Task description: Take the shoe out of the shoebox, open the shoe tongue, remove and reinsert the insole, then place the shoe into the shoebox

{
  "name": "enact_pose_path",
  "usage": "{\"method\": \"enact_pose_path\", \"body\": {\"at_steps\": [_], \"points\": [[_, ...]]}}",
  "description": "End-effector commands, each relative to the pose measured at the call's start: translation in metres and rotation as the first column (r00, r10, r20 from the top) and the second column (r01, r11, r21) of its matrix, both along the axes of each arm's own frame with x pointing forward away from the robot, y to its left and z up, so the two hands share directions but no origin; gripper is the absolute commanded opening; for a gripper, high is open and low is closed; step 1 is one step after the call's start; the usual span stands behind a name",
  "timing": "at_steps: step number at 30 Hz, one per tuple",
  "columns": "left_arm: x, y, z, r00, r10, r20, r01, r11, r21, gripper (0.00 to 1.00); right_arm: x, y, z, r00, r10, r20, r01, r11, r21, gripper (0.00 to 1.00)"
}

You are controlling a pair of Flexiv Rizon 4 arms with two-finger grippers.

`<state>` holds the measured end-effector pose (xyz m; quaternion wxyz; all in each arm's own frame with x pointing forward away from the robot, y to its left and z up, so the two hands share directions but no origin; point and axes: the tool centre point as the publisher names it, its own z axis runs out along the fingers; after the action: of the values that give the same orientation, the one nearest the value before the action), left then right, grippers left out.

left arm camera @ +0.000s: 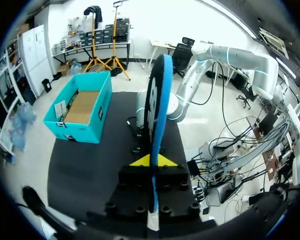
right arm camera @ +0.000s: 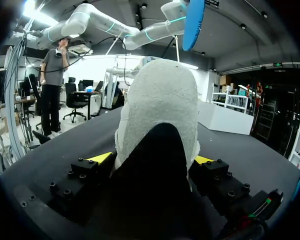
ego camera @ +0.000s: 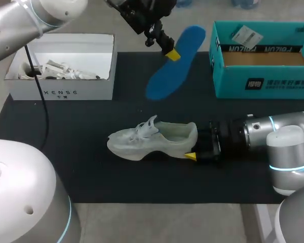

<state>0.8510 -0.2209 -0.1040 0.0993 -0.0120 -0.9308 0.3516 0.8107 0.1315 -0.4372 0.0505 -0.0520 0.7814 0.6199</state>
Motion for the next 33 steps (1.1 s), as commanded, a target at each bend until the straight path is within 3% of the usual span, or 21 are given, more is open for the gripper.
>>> {"method": "enact_pose_path", "body": {"at_steps": [1,6,11,22,33], "points": [[0.033,0.004,0.019,0.988,-0.044,-0.151,0.032,0.996,-0.081,0.00,-0.001,0.003,-0.008,1.000,0.000,0.000,0.000,1.000,-0.002,0.00],[0.060,0.015,0.038,0.966,-0.019,-0.257,-0.037,0.977,-0.211,0.00,-0.001,0.003,-0.008,1.000,0.000,0.000,0.000,1.000,-0.002,0.00],[0.067,0.026,0.059,0.942,-0.042,-0.334,-0.066,0.949,-0.308,0.00,-0.001,0.003,-0.008,1.000,0.000,0.000,0.000,1.000,-0.002,0.00],[0.091,0.039,0.078,0.914,0.031,-0.404,-0.173,0.931,-0.320,0.00,-0.001,0.003,-0.008,1.000,0.000,0.000,0.000,1.000,-0.002,0.00],[0.110,0.040,0.115,0.882,0.031,-0.470,-0.201,0.928,-0.315,0.00,-0.001,0.003,-0.008,1.000,0.000,0.000,0.000,1.000,-0.002,0.00]]}}
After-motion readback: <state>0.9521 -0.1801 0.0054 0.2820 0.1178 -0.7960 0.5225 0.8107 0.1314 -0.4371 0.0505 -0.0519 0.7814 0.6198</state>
